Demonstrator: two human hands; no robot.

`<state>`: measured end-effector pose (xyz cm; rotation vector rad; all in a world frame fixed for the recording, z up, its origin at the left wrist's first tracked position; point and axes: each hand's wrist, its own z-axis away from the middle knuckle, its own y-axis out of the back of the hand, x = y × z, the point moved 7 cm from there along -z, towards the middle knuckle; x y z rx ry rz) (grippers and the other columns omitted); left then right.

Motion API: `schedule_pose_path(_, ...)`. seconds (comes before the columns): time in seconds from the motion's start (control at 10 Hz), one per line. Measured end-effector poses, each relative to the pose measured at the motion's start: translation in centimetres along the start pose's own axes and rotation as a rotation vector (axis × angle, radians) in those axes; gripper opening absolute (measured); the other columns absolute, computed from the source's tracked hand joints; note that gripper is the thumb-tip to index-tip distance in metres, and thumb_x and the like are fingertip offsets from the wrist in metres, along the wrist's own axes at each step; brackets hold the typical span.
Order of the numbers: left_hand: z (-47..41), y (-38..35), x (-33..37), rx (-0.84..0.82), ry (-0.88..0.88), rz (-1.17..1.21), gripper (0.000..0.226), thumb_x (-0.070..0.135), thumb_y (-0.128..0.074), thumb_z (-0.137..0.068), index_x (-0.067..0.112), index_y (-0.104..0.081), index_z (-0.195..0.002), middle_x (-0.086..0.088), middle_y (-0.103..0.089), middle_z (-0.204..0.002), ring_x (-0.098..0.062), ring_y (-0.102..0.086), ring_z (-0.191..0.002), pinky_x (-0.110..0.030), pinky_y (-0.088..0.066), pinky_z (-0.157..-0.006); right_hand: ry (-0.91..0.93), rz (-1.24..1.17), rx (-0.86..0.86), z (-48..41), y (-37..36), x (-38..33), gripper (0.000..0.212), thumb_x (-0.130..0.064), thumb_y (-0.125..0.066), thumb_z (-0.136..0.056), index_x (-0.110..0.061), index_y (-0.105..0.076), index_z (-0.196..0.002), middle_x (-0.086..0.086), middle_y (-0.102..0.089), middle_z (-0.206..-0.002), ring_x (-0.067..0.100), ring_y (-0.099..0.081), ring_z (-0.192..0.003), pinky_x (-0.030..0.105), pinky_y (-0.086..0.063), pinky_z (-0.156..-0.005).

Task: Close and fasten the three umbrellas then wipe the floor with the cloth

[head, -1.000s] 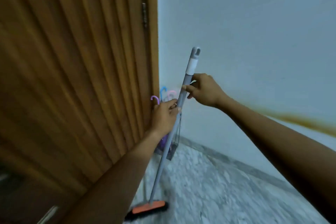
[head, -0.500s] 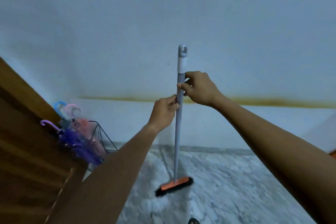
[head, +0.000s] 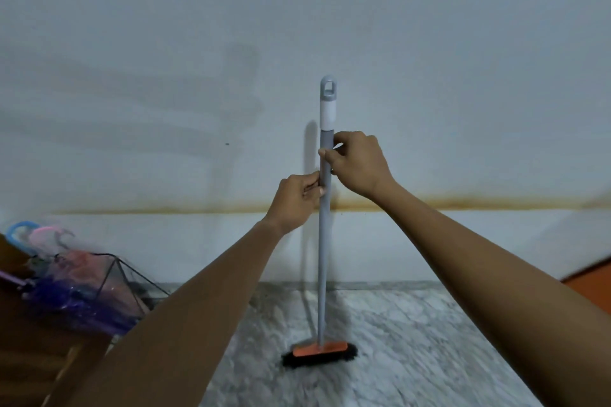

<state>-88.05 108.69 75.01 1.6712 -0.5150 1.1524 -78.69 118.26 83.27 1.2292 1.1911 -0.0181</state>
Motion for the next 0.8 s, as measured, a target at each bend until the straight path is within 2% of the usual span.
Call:
schedule_pose_path(0.2,-2.4,0.4,-0.5,0.031,0.055,-0.004,0.017,0.021,-0.056,-0.096,0.011,-0.069,-0.100,-0.014,-0.060,-0.078,-0.012,-0.045,-0.073,-0.029,-0.038,-0.070,-0.029,-0.067,0.014,-2.5,-0.1,1.1,0.020,-0.039,-0.063,-0.090,-0.021,-0.068,-0.091,-0.003,-0.072,-0.069,0.025,-0.069,-0.083,0.039,-0.056,-0.077)
schedule_pose_path(0.3,-3.2,0.6,-0.6,0.086,0.105,0.017,0.015,0.018,-0.058,-0.095,0.008,-0.069,-0.092,-0.008,-0.060,-0.072,-0.011,-0.047,-0.068,-0.027,-0.039,-0.068,-0.073,-0.094,0.050,-3.2,-0.5,1.6,0.023,-0.043,-0.063,-0.090,-0.021,-0.068,-0.095,-0.004,-0.072,-0.072,0.026,-0.067,-0.090,0.036,-0.054,-0.077)
schedule_pose_path(0.4,-3.7,0.5,-0.5,0.138,0.154,0.050,0.016,0.014,-0.058,-0.097,0.014,-0.070,-0.089,0.014,-0.056,-0.058,-0.001,-0.048,-0.059,-0.015,-0.038,-0.061,-0.124,-0.123,0.084,-3.9,-0.9,2.3,0.030,-0.049,-0.065,-0.088,-0.020,-0.069,-0.091,0.001,-0.074,-0.079,0.024,-0.069,-0.086,0.036,-0.055,-0.075)
schedule_pose_path(0.5,-3.8,0.4,-0.4,0.161,0.158,0.059,0.020,0.011,-0.055,-0.099,0.017,-0.068,-0.085,0.017,-0.053,-0.053,0.002,-0.049,-0.053,-0.011,-0.037,-0.056,-0.147,-0.127,0.079,-4.1,-1.1,2.6,0.033,-0.051,-0.065,-0.088,-0.018,-0.069,-0.090,0.000,-0.072,-0.079,0.024,-0.067,-0.086,0.031,-0.047,-0.069)
schedule_pose_path(0.6,-3.4,0.3,-1.1,0.165,0.174,0.092,0.018,0.011,-0.059,-0.097,0.015,-0.073,-0.107,0.009,-0.071,-0.083,0.007,-0.062,-0.071,-0.010,-0.046,-0.070,-0.140,-0.130,0.095,-4.0,-1.0,2.3,0.032,-0.051,-0.065,-0.087,-0.019,-0.069,-0.093,-0.003,-0.073,-0.080,0.022,-0.066,-0.089,0.031,-0.046,-0.071)
schedule_pose_path(0.7,-2.5,0.8,-1.7,0.167,0.231,0.094,0.038,0.019,-0.069,-0.093,0.016,-0.064,-0.131,0.002,-0.070,-0.117,-0.008,-0.066,-0.104,-0.019,-0.045,-0.091,-0.142,-0.108,0.124,-3.5,-0.6,1.7,0.039,-0.052,-0.066,-0.086,-0.018,-0.068,-0.105,-0.004,-0.074,-0.089,0.021,-0.065,-0.096,0.031,-0.047,-0.077)
schedule_pose_path(0.8,-0.5,1.3,-2.6,0.187,0.309,0.117,0.052,0.024,-0.073,-0.091,0.016,-0.058,-0.140,-0.002,-0.064,-0.127,-0.012,-0.062,-0.114,-0.020,-0.042,-0.094,-0.146,-0.101,0.229,-2.1,1.2,1.4,0.043,-0.053,-0.064,-0.086,-0.023,-0.066,-0.117,-0.004,-0.071,-0.114,0.019,-0.065,-0.108,0.034,-0.047,-0.087)
